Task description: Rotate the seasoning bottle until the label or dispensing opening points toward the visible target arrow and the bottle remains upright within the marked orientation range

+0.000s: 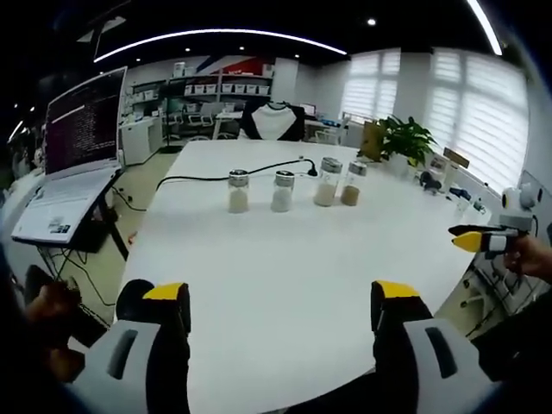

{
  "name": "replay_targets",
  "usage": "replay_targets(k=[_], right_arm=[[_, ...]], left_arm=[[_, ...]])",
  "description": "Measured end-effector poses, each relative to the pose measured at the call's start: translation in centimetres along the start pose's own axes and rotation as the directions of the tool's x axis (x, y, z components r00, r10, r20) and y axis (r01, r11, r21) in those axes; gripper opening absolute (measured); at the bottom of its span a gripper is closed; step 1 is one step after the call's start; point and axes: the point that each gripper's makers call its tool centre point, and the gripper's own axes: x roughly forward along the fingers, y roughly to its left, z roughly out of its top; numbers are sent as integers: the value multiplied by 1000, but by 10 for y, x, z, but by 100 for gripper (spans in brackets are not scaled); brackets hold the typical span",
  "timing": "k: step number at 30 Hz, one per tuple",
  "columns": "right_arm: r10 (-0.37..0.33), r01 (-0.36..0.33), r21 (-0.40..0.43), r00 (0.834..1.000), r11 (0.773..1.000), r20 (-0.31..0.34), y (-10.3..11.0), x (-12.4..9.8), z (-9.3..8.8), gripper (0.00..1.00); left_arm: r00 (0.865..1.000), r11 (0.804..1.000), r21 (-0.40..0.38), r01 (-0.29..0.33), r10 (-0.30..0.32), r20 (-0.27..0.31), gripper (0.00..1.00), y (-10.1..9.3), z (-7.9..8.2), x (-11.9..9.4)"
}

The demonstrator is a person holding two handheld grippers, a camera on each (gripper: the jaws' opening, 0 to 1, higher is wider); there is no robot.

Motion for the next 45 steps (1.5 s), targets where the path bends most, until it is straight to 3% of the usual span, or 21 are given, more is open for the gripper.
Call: replay_targets(k=[12, 27, 36, 45], right_arm=[[-13, 13, 2, 1000, 1000, 7, -3, -5, 2, 79], [-17, 17, 2, 1000, 1000, 14, -6, 10, 17, 79], [-29, 29, 10, 999, 1000, 14, -5, 22, 21, 78], [-50, 50, 21, 999, 999, -9, 3, 25, 13, 78]], left_arm=[[1000, 999, 39, -7, 7, -11, 89, 11, 12, 6], [1000, 990, 138, -4, 1, 22, 88, 35, 63, 35], [999, 980, 195, 31, -37, 24, 86, 46, 93, 79], [996, 970, 227, 87, -93, 15, 81, 54, 120, 132]])
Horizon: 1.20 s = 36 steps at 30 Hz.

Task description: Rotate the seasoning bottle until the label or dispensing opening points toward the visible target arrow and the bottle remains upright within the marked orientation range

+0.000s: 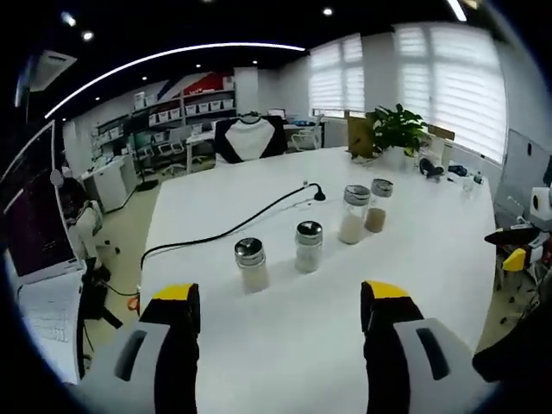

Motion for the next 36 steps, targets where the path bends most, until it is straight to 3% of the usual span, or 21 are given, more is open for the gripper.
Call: replay_targets(k=[5, 9, 20, 24, 30, 36], right_arm=[[-17, 17, 19, 1000, 1000, -11, 3, 2, -6, 77], [-31, 32, 34, 999, 999, -9, 5, 4, -8, 77], [-92, 90, 80, 996, 993, 13, 1, 3, -10, 77], [-111, 110, 91, 994, 990, 9, 1, 0, -13, 77], [-129, 129, 99, 992, 987, 0, -5, -1, -14, 77], [-144, 142, 101, 989, 985, 12, -11, -4, -10, 76]], left_arm=[[1000, 999, 24, 30, -30, -7, 81, 6, 10, 25], [998, 992, 121, 32, -25, -57, 80, 14, 7, 41], [995, 991, 118, 69, -60, -75, 71, 28, 11, 85], [994, 991, 120, 64, -53, -97, 69, 35, 6, 99], [986, 995, 81, 63, -49, -160, 63, 38, -19, 119], [989, 996, 73, 55, -44, -142, 59, 41, -16, 134]])
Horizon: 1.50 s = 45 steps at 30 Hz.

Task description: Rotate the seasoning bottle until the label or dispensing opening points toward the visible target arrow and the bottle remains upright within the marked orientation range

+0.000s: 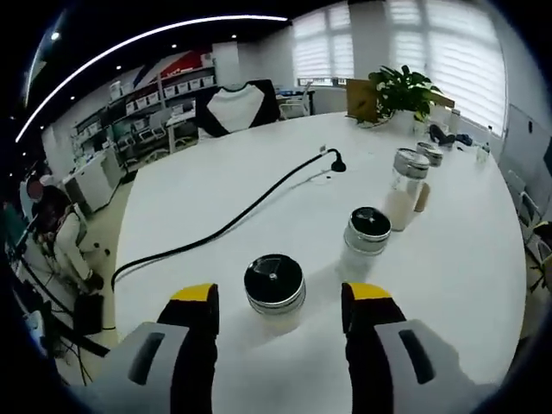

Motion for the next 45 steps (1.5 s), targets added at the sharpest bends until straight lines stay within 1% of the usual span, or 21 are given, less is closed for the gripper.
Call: replay_targets(k=[3, 5, 7, 8, 9, 12, 15, 21, 22, 24, 26, 30, 33, 36, 37, 40, 45], right_arm=[[1, -1, -1, 1000, 1000, 0, -1, -3, 1, 76], [1, -1, -6, 1000, 1000, 0, -2, -4, 1, 76], [0, 0, -8, 1000, 1000, 0, -4, -4, 0, 76], [-6, 6, -6, 1000, 1000, -7, -8, -4, -3, 76], [-10, 10, -1, 1000, 1000, -12, -10, -4, -4, 76], [-11, 11, 9, 1000, 1000, -2, -12, -7, -2, 76], [-17, 17, 10, 1000, 1000, -6, -15, -9, -2, 75], [-24, 24, 11, 1000, 1000, 6, -18, -10, 5, 75], [-24, 24, 12, 1000, 1000, 7, -18, -10, 5, 75], [-23, 23, 23, 1000, 999, 8, -18, -10, 6, 74], [-13, 11, 87, 1000, 996, 24, -16, -11, 9, 74], [-12, 10, 64, 999, 998, 35, -15, -14, 14, 74], [-14, 12, 65, 999, 998, 33, -18, -15, 14, 74], [-15, 13, 70, 999, 997, 29, -20, -17, 13, 74], [-14, 12, 72, 999, 997, 30, -21, -17, 13, 74], [-11, 9, 71, 1000, 997, 29, -21, -17, 13, 74], [5, -7, 67, 1000, 998, 27, -20, -15, 15, 74]], left_arm=[[1000, 1000, 6, -5, 5, -2, 53, 0, 1, 3], [1000, 1000, 12, -3, 3, -13, 48, 0, 1, 6], [1000, 1000, -8, 0, 0, -30, 44, 2, -2, 7], [1000, 999, -36, -2, 1, -26, 44, 4, -3, 9], [1000, 999, -42, 2, -3, -25, 43, 5, -3, 9], [999, 999, -40, 2, -3, -31, 42, 4, -4, 9], [999, 999, -38, 8, -10, -38, 43, 3, -5, 9], [999, 999, -36, 24, -25, -36, 42, 1, -1, 14], [999, 999, -36, 24, -26, -38, 40, 0, -1, 14], [1000, 1000, -22, -8, 7, -28, 33, 1, 3, 12], [999, 1000, -12, -10, 10, -36, 33, -2, 2, 12], [999, 1000, -17, -18, 17, -37, 33, 0, 1, 12], [999, 1000, 19, -23, 23, -34, 33, -1, 2, 11], [999, 1000, 8, -21, 21, -28, 33, -2, 2, 11], [999, 1000, -5, -17, 17, -31, 33, -3, 1, 10], [999, 1000, 22, 7, -7, -32, 33, -12, -2, 6], [999, 1000, 19, 8, -7, -35, 33, -19, -6, -2]])
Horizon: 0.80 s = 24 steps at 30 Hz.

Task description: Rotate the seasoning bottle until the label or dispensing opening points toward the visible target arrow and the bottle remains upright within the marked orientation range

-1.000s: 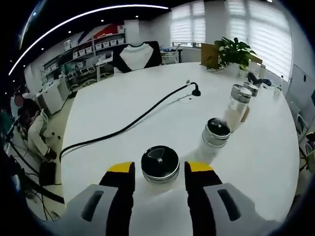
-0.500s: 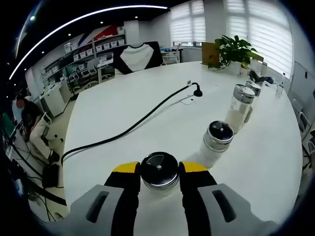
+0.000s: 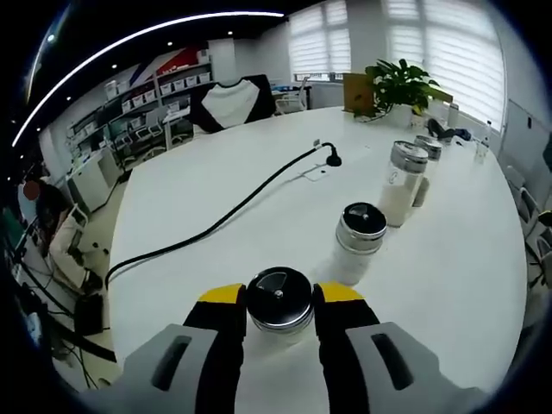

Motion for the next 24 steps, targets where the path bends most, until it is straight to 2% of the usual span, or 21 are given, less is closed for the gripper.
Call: replay_targets(k=[5, 14, 24], right_arm=[[20, -20, -2, 1000, 1000, 1, 3, 2, 3, 73], [88, -88, -39, 996, 995, -21, 15, 4, 0, 73], [173, -176, -67, 984, 982, -47, 34, 3, -6, 73]], left_arm=[[1000, 1000, 6, 6, -6, 8, 33, -13, -8, -13], [998, 999, -4, 46, -46, 32, 33, -51, -26, -49], [999, 1000, -28, 3, -2, 32, 33, -69, -56, -94]])
